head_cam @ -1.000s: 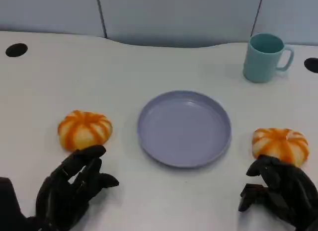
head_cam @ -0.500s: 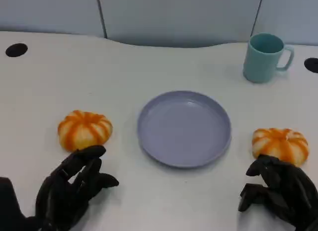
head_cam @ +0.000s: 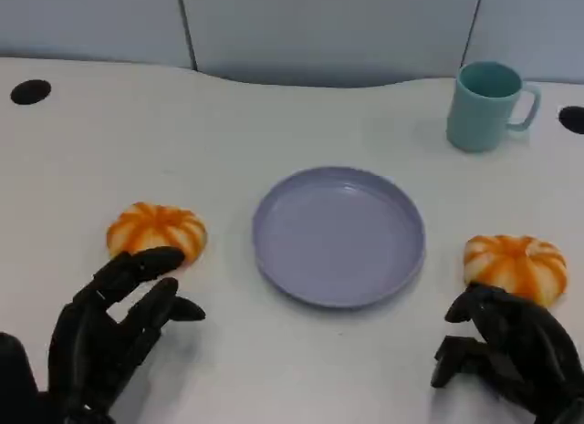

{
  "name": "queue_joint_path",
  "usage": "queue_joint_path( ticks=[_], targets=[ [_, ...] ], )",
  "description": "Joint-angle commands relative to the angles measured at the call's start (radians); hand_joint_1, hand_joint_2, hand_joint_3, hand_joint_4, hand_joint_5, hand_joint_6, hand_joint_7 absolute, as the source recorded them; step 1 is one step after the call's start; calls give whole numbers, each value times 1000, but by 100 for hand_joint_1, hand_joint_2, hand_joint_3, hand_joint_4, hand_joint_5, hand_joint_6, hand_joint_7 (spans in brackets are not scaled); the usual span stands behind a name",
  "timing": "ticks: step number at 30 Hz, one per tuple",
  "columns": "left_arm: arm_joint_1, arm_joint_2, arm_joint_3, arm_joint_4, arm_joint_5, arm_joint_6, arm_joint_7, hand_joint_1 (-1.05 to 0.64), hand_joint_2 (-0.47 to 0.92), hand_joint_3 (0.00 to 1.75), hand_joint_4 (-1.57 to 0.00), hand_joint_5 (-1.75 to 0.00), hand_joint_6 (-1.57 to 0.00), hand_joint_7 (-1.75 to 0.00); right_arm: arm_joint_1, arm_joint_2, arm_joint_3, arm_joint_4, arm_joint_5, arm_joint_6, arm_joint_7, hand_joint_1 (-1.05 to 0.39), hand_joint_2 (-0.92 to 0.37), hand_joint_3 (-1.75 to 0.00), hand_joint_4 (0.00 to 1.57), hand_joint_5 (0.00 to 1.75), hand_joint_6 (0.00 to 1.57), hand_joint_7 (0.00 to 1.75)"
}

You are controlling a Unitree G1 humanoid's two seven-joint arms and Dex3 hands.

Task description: Grasp the bread from the table and place it into the plate.

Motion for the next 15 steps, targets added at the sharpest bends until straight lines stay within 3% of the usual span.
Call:
queue_joint_path(
  ticks=[1,7,10,15],
  targets=[
    [-8,40,-24,18,87,-167,-17,-49,92,16,-60,-108,-67,-38,-2,-5,-2,-1,0,-25,6,-87,-79,-1,140,87,117,91],
    [-15,145,-84,2,364,-406,87,-50,92,15,-44,-61,-54,-4,0,-2,-3,-11,5,-11,-11,-89,-77,0,141,85,119,90],
    [-30,186,-100,-33,494,-406,177,-45,92,11,-37,-49,-50,0,1,-3,1,-10,0,-17,-13,-90,-77,0,143,85,120,90],
    [-99,309,-137,-31,793,-451,376,-44,91,3,-28,-37,-43,0,0,-3,-2,0,13,-13,3,-88,-76,0,142,84,119,89]
  ],
)
